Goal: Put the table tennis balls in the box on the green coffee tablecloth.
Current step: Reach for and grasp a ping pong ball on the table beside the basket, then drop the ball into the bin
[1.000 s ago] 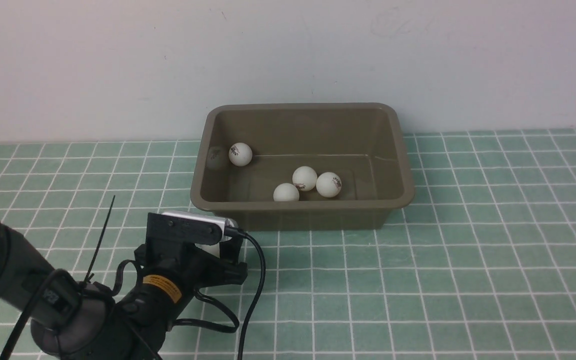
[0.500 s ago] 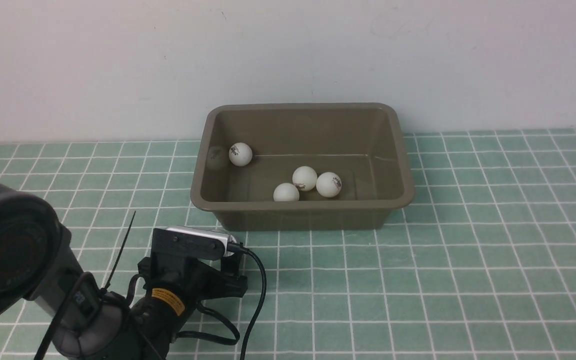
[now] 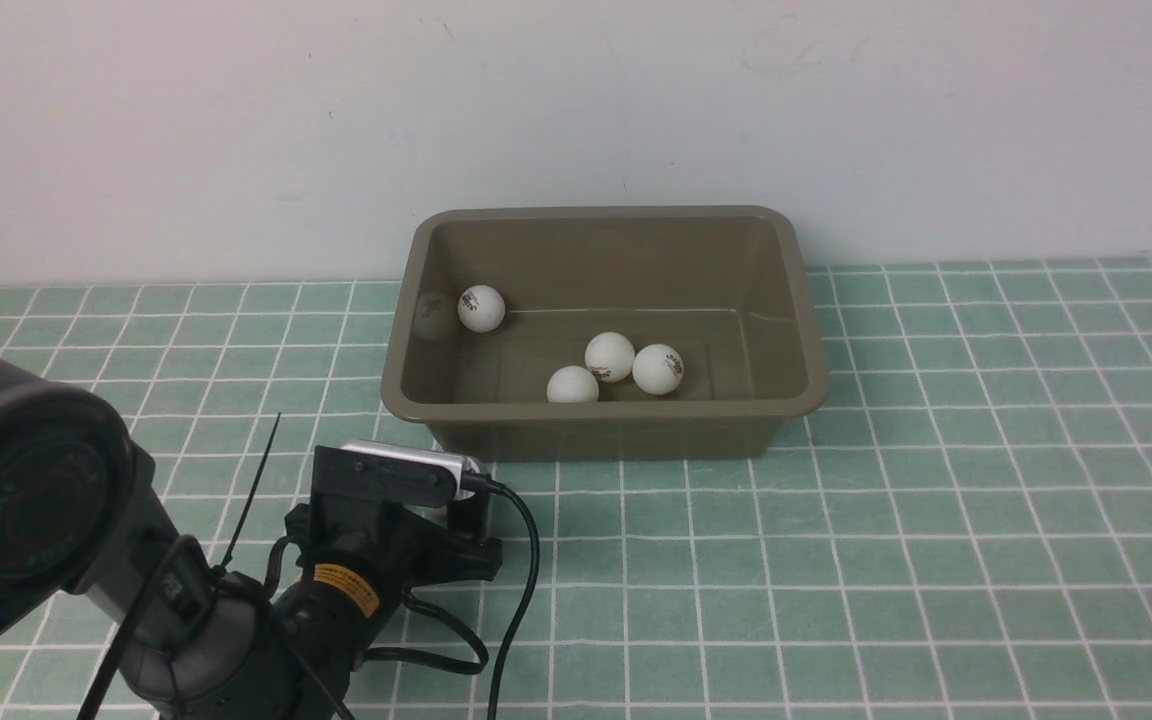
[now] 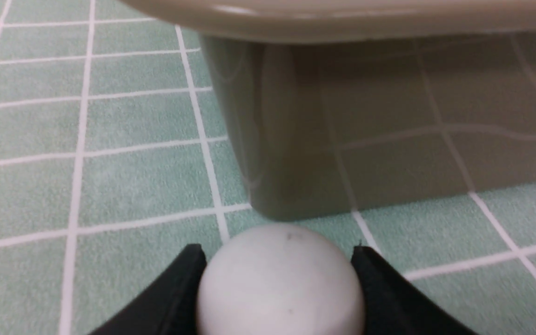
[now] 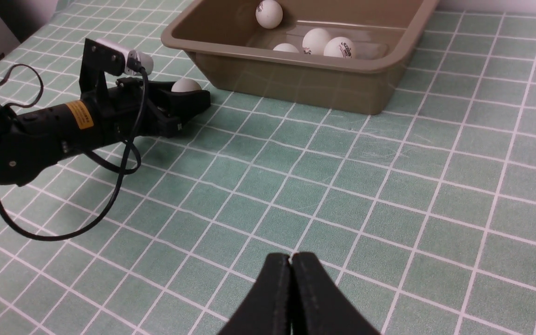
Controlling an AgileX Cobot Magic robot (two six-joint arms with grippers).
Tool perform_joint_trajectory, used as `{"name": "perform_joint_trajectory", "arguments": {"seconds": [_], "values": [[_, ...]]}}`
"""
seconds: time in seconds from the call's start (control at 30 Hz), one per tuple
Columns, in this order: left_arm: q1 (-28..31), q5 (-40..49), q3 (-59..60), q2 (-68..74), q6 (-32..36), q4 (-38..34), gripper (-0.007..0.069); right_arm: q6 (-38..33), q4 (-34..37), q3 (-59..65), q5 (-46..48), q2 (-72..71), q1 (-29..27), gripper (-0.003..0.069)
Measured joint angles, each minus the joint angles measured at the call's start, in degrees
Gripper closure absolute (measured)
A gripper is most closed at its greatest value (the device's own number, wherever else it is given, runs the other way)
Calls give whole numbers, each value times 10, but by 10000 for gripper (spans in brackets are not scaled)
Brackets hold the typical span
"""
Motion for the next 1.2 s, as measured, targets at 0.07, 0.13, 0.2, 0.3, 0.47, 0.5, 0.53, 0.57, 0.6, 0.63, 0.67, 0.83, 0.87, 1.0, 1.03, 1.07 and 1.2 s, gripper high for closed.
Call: {"name": "perform_joint_trajectory", "arguments": {"seconds": [0.07,0.13,0.2,0.3,0.47,0.5,0.53,0.57,0.6,0.63,0.67,0.83,0.87,1.0,1.03,1.07,1.2], "values": [[0,6,13,-11,0,8,279,0,0,0,0,0,0,676],[0,10,24,-21,0,15,279,0,0,0,-3,0,0,676],[0,13,43,-40,-1,27,279,0,0,0,-9,0,0,676],[0,14,78,-93,-2,54,279,0,0,0,-18,0,0,676],[0,14,113,-163,-7,101,279,0,0,0,-30,0,0,676],[0,14,117,-176,-7,112,279,0,0,0,-31,0,0,676],[0,14,121,-190,-7,124,279,0,0,0,-32,0,0,676],[0,14,124,-203,-7,135,279,0,0,0,-32,0,0,676],[0,14,126,-216,-7,145,279,0,0,0,-34,0,0,676],[0,14,127,-231,-7,156,279,0,0,0,-37,0,0,676],[0,14,127,-242,-7,164,279,1,0,0,-38,0,0,676],[-1,13,109,-281,-4,134,279,2,0,0,-45,0,0,676],[-1,13,105,-282,-3,126,279,3,0,0,-45,0,0,676],[-1,14,68,-276,0,64,279,4,0,0,-47,0,0,676],[-1,14,52,-272,0,50,279,4,0,0,-47,0,0,676],[-1,14,40,-268,3,42,279,4,0,0,-47,0,0,676],[0,16,-22,-243,11,27,279,4,0,0,-47,0,0,676]]}}
